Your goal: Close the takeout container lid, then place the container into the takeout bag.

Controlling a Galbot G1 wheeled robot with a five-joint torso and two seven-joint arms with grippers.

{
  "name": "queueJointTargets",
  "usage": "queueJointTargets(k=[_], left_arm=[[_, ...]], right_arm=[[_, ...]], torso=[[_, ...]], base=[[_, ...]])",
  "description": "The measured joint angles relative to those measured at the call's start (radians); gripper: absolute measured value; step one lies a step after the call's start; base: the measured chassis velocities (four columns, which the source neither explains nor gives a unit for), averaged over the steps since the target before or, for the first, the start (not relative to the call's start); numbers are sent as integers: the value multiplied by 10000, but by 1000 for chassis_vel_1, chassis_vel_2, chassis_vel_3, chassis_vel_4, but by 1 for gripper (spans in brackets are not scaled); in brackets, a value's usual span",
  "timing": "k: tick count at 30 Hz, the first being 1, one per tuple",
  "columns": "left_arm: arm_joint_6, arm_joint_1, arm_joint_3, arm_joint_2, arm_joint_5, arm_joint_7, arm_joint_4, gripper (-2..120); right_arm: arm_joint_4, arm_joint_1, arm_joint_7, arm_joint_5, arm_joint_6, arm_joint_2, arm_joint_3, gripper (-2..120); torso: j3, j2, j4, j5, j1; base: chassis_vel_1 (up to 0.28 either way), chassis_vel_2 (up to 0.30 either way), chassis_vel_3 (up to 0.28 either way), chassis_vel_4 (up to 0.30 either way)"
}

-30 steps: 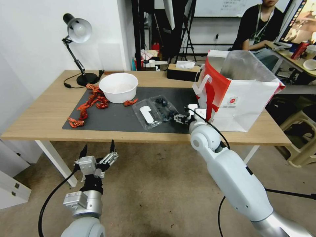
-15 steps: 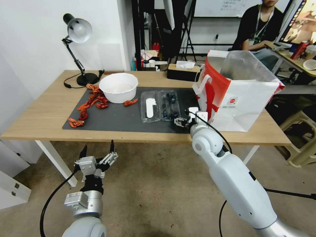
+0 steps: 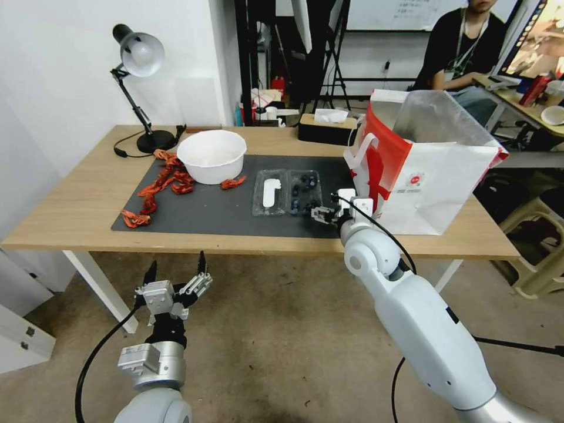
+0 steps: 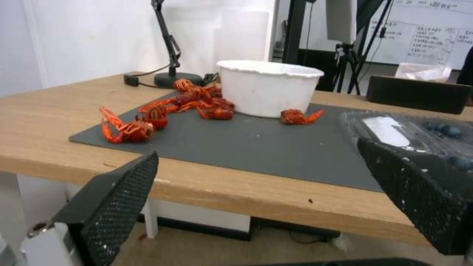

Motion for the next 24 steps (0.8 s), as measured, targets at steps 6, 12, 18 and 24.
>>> queueJointTargets(k=[6,12,18,24], left_arm=[[4,3,3,10,0,1,-17,100],[12,3,15,21,-2,4,-42,100],[12,35,16,51,-5,6,-76,100],[9,39,41,61,-6,8,-81,100]], right_arm=[[926,-543,-773,-22,1391,-204,111,100],[1882,-1668,-1960,-736,2969,-415,447,100],[2760,-3281,-3496,-2553,4566,-659,1090,100],[3703,-5135,-3948,-4013,5655,-741,1955,100]], torso=[[0,0,2,0,0],[0,0,1,0,0],[0,0,0,2,-1],[-1,0,-1,1,-2]], base=[[0,0,0,0],[0,0,0,0],[0,0,0,0],[0,0,0,0]])
